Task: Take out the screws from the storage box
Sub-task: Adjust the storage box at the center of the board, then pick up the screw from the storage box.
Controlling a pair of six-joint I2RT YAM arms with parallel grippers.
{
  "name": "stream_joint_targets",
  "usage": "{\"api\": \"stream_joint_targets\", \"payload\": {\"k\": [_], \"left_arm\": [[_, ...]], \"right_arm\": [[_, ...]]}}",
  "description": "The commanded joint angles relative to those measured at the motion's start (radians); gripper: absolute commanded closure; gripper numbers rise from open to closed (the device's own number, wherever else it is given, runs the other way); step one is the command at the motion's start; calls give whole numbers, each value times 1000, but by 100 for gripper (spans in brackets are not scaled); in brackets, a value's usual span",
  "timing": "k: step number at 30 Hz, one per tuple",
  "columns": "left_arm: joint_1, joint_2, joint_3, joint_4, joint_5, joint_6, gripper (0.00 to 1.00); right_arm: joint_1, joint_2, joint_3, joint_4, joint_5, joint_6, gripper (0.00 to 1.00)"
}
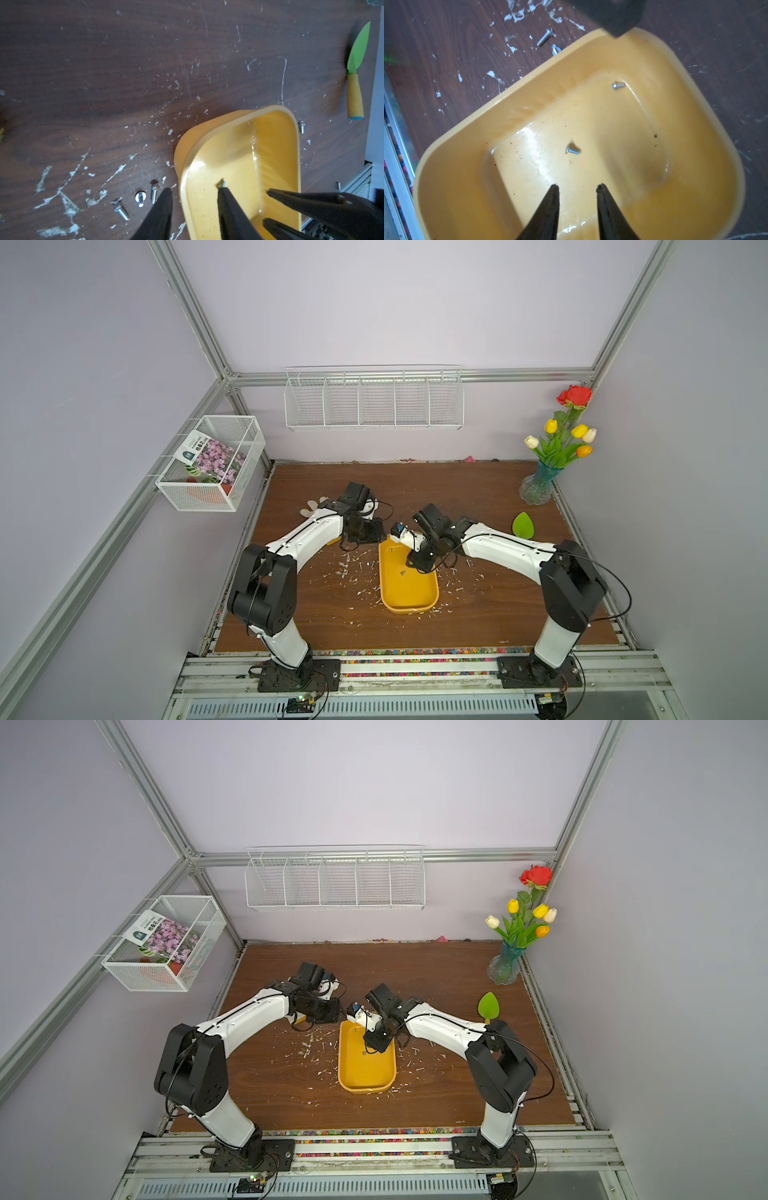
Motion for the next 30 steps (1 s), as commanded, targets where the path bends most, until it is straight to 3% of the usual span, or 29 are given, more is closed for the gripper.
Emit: {"api": "stream_joint_targets", "payload": {"k": [1, 8, 30], "left_arm": [[44, -61, -35, 3, -6, -43, 58], [115, -144, -73, 13, -1, -57, 56], [136, -151, -165, 34, -13, -57, 55]], "right_arm": [[17, 42, 23, -51, -38, -61, 62], [29, 124, 65, -128, -7, -113, 63], [54, 273, 185, -106, 97, -149, 65]]}}
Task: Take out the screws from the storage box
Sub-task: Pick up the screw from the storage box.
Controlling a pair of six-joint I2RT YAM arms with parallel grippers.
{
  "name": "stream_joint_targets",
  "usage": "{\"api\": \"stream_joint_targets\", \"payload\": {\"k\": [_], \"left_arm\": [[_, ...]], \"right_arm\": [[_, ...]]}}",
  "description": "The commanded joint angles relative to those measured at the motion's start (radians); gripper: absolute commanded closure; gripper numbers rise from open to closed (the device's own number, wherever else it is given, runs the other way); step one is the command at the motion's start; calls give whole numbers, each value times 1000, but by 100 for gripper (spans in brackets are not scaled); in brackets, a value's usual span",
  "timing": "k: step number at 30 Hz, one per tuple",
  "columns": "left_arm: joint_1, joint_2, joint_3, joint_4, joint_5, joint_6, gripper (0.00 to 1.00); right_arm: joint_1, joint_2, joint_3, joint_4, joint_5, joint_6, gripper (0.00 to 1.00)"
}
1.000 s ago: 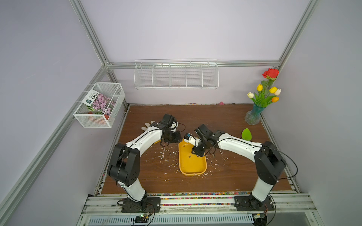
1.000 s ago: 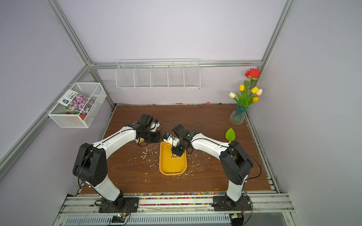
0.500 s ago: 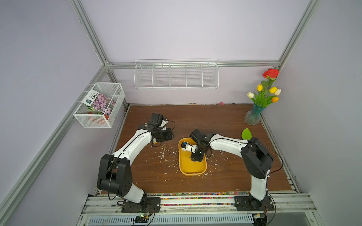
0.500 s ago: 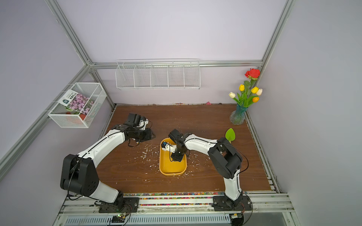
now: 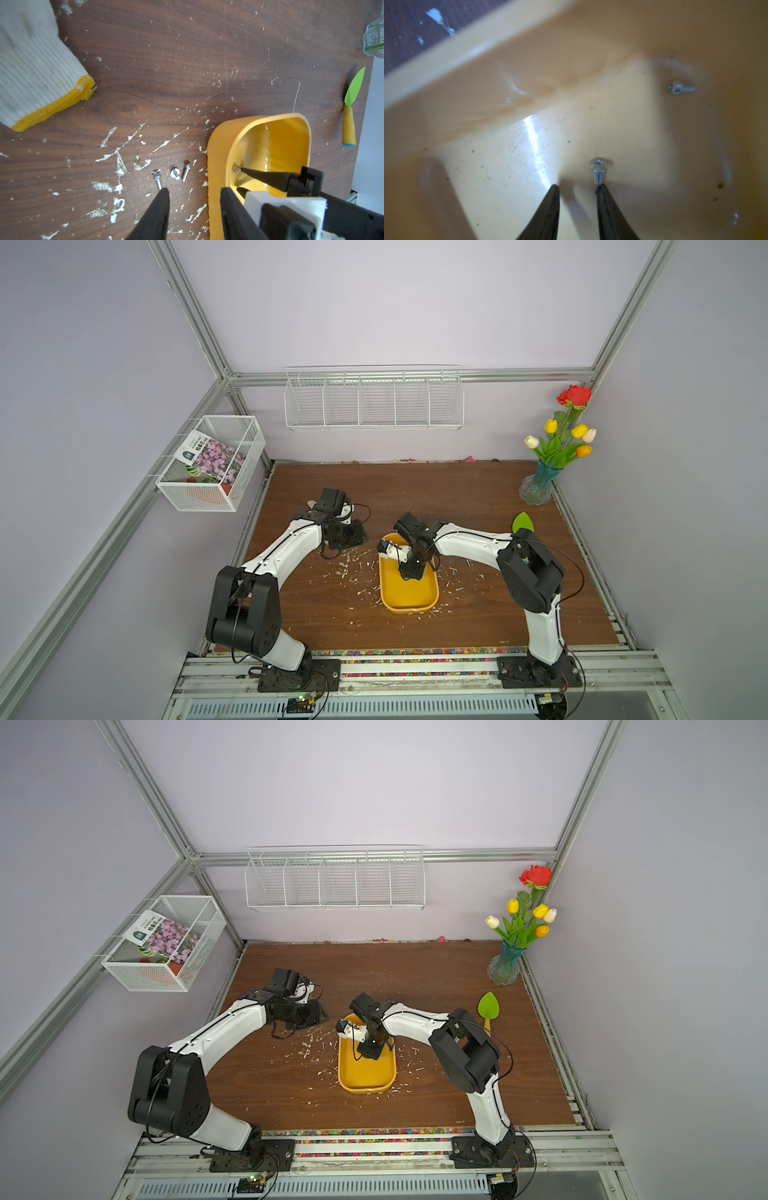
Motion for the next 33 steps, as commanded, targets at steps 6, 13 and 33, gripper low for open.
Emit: {"api": "stream_joint_targets", "payload": {"k": [6, 13, 33], "left_arm": [[13, -21, -25, 7, -16, 6, 55], [16, -17, -29, 4, -17, 14, 55], [26, -32, -39, -4, -24, 19, 55]], "right_arm": [[6, 61, 40, -28, 27, -11, 65], [6, 86, 45, -32, 34, -32, 65], [-1, 125, 68, -93, 6, -33, 100]]}}
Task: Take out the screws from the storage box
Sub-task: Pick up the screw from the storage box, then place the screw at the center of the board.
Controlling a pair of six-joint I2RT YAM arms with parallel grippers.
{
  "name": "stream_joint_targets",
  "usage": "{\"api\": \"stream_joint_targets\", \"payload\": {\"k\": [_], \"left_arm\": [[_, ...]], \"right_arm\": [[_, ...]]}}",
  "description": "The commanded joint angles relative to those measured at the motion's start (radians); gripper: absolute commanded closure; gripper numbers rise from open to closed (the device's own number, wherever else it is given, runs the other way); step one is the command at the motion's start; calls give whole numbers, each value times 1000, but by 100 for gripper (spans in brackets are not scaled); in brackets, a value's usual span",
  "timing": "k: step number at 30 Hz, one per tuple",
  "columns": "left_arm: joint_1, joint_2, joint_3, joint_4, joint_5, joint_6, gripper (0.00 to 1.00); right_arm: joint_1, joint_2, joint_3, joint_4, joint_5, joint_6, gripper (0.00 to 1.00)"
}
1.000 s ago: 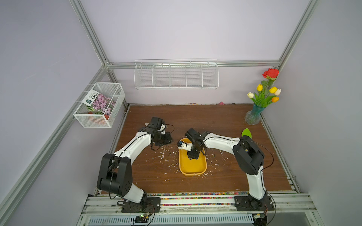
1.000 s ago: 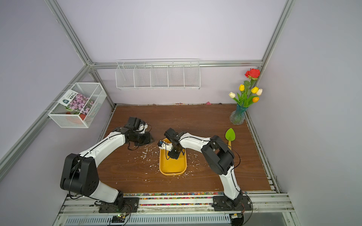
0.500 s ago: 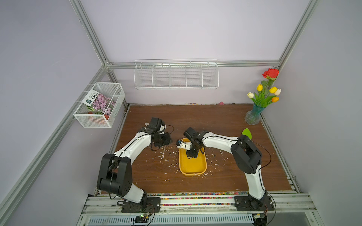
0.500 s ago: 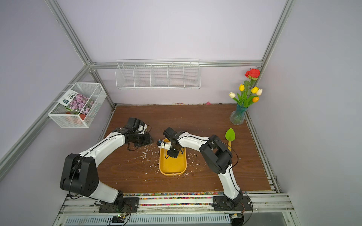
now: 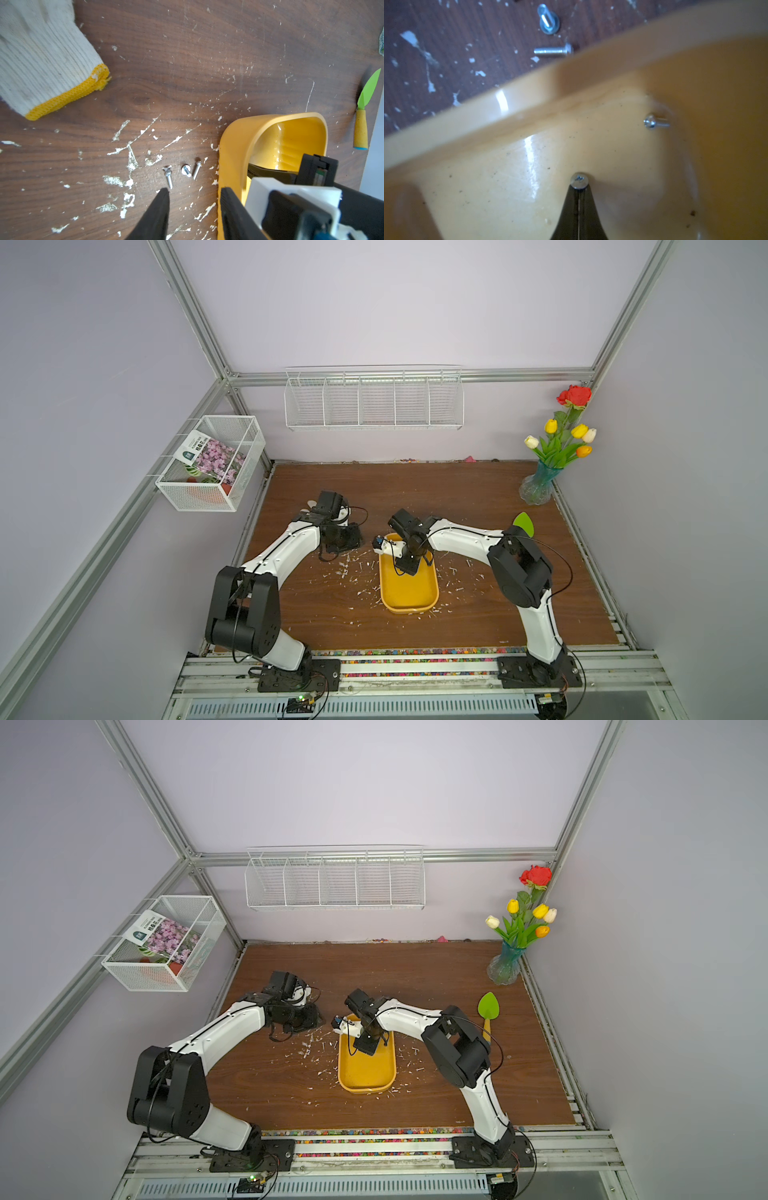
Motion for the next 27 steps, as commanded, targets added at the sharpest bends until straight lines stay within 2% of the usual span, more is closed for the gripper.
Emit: {"api": "stream_joint_targets", "payload": {"k": [1, 13, 18, 22, 27], "left_arm": [[7, -29, -9, -7, -13, 14, 55], [8, -49, 7, -5, -4, 6, 56], [-12, -150, 18, 54, 56, 48, 56], [-57, -194, 14, 115, 98, 88, 57], [-166, -135, 54, 96, 68, 141, 60]], "right_arm": [[-1, 48, -28, -60, -16, 6, 100], [-64, -121, -33, 38, -144, 127, 100], [-90, -219, -58, 26, -162, 150, 100], [-137, -354, -144, 55, -190, 209, 100], [-226, -532, -284, 48, -155, 263, 100]]}}
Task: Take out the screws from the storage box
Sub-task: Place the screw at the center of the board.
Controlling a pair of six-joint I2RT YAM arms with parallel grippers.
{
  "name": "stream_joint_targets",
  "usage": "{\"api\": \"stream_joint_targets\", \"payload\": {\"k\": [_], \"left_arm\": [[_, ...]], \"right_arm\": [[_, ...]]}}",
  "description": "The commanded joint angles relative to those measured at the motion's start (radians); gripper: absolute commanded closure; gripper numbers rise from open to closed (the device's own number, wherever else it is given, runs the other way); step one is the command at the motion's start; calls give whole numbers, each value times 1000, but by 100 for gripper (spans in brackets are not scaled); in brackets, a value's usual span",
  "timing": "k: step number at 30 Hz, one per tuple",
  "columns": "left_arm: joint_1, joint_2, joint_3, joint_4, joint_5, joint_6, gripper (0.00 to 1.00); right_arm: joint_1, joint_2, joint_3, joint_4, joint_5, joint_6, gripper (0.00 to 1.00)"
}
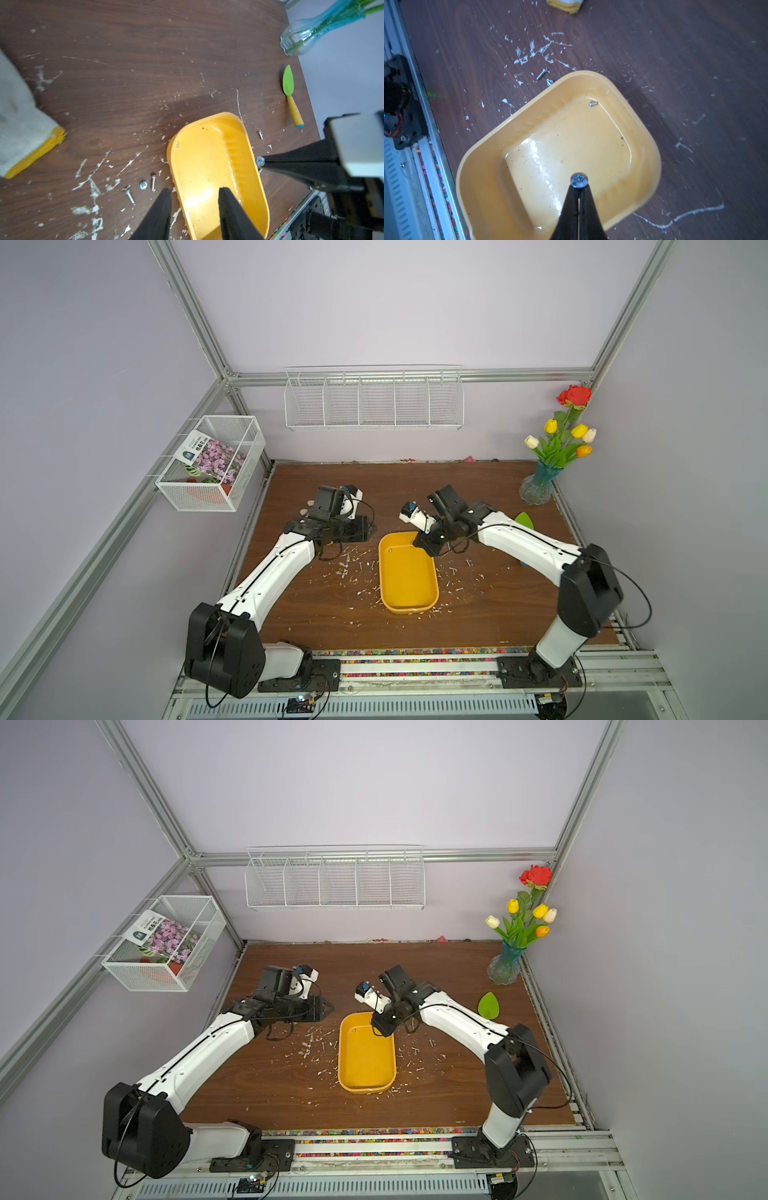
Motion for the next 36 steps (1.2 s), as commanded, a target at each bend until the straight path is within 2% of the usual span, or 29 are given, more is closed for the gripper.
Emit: {"api": "stream_joint_targets", "payload": {"k": [1, 7, 14, 17, 23, 25, 29, 36], "left_arm": [[-55, 60, 42, -3, 2, 66, 60], [-184, 158, 123, -61, -129, 120, 61], [-303, 281, 208, -141, -288, 144, 65], [-345, 335, 233, -190, -450, 76, 64], [-373, 411, 225, -199, -523, -30, 61], [-380, 434, 225, -197, -564, -42, 60], [-383, 482, 231, -189, -583, -48, 58], [-390, 531, 250, -187, -630, -66, 57]], "right_arm": [[-55, -97, -105, -8, 29, 59, 100], [-119, -184, -281, -2, 189, 122, 100], [-133, -117, -356, 17, 274, 167, 100], [-133, -74, -358, 28, 279, 179, 100], [-131, 3, -328, 21, 299, 182, 100], [-131, 4, -331, 33, 296, 181, 100], [-126, 14, -323, 24, 296, 177, 95], [-116, -6, -334, 36, 286, 174, 93]]}}
